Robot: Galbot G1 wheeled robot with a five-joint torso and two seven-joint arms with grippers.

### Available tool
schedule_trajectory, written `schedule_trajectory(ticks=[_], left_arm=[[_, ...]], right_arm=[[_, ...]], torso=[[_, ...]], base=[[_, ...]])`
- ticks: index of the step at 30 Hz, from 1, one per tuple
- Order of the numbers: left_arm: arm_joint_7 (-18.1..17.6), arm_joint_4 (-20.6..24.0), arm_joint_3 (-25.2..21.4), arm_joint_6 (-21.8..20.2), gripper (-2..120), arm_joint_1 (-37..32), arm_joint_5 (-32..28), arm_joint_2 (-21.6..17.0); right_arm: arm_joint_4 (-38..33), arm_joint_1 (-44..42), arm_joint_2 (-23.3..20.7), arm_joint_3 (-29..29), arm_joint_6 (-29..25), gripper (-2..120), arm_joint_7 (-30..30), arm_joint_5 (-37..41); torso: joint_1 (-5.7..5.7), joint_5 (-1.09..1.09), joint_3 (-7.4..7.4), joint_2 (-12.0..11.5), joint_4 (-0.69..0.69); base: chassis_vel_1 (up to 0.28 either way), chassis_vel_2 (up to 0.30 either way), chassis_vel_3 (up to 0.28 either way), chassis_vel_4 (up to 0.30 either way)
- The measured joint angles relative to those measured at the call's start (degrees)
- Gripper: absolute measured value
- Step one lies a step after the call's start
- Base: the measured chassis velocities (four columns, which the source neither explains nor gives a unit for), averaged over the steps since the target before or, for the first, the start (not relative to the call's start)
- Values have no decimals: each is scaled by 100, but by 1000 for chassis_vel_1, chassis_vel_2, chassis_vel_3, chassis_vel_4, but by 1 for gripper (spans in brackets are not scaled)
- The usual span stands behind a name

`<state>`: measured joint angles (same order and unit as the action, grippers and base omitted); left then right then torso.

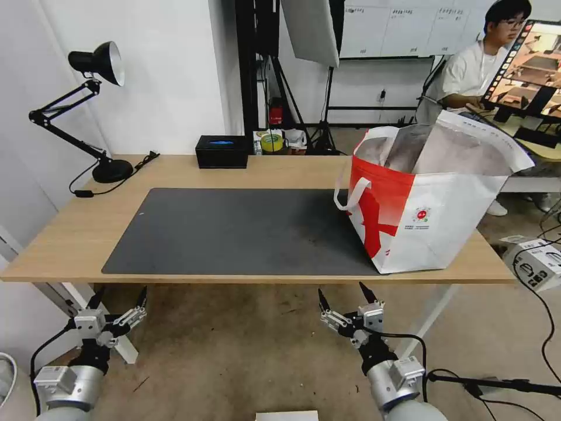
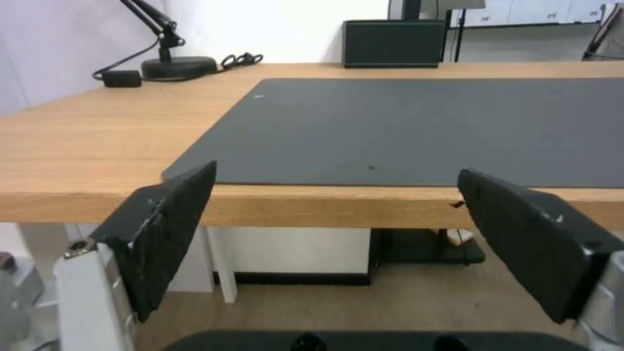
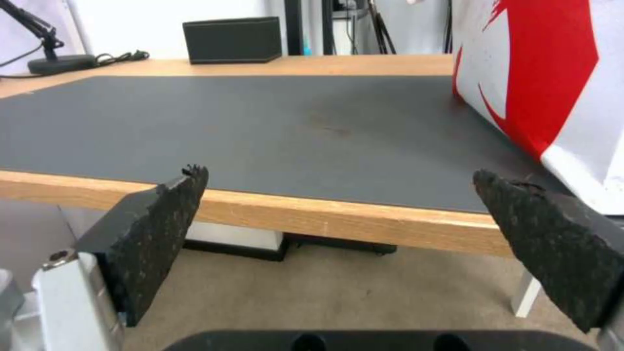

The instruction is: Pick up the trash from the table and place it into the takeout bag.

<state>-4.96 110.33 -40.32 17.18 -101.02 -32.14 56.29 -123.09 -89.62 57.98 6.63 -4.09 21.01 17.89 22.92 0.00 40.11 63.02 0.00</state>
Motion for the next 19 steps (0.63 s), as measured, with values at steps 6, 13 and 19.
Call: schedule_trajectory(ticks=[6,13,19], left_arm=[[0,3,3,-3,100,3,-2,0],[0,6,5,-4,100,5,-5,-2],[-2,7,5,-7,100,6,-5,-4]], right_arm=[[0,0,0,0,0,100,0,0],[0,0,0,0,0,100,0,0],[0,0,0,0,0,100,0,0]], torso=[[0,0,0,0,0],[0,0,0,0,0],[0,0,0,0,0]], base=[[0,0,0,0],[0,0,0,0],[0,0,0,0]])
